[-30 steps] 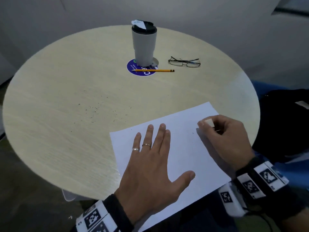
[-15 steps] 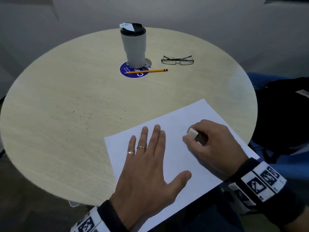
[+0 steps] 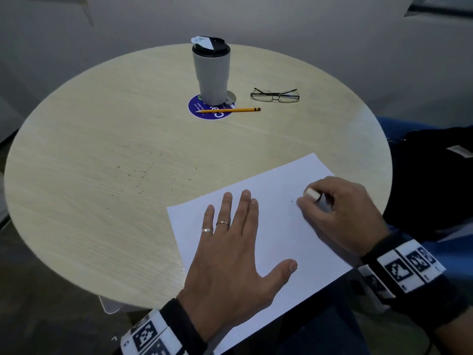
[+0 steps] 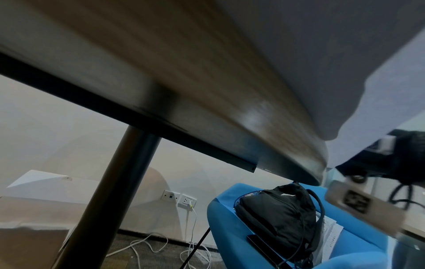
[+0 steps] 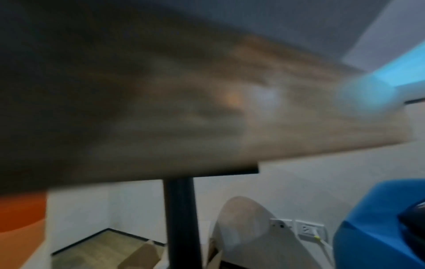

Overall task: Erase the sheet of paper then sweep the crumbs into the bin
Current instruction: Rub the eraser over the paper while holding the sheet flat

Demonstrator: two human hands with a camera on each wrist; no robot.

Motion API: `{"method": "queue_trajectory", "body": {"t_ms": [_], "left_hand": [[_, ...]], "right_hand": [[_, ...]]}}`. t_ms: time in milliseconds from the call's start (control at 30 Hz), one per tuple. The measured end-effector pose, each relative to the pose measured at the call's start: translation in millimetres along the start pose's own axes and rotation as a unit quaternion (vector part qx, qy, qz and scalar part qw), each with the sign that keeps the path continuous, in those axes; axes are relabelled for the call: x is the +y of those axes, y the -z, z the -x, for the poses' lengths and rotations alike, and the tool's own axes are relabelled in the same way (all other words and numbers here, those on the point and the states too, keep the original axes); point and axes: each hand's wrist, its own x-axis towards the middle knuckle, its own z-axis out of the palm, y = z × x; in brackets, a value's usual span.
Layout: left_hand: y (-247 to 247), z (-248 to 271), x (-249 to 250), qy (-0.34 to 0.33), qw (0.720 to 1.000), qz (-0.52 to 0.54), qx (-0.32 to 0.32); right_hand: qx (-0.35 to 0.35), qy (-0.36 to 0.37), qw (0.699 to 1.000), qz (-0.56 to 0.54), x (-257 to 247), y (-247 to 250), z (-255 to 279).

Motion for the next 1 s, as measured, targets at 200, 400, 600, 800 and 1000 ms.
{"method": "queue_trajectory", "body": {"t_ms": [200, 400, 600, 800, 1000], "left_hand": [[-3, 2, -2, -0.009, 1.0, -0.005, 0.005], [-3, 1, -4, -0.009, 1.0, 0.013, 0.014], [-4, 4, -6, -0.027, 0.999, 0.013, 0.012], [-6, 4, -8, -0.035, 0.999, 0.018, 0.017], [-8, 3, -9, -0.035, 0.999, 0.017, 0.02]], "right_hand": [[0.015, -0.048, 0.998, 0.048, 6, 5, -2], [-0.012, -0.051, 0.997, -0.06, -15, 22, -5], [-0.133, 0.033, 0.989, 0.055, -29, 3, -10], [-0.105, 0.03, 0.987, 0.116, -19, 14, -34], [-0.135, 0.046, 0.985, 0.1, -30, 3, -18]]}}
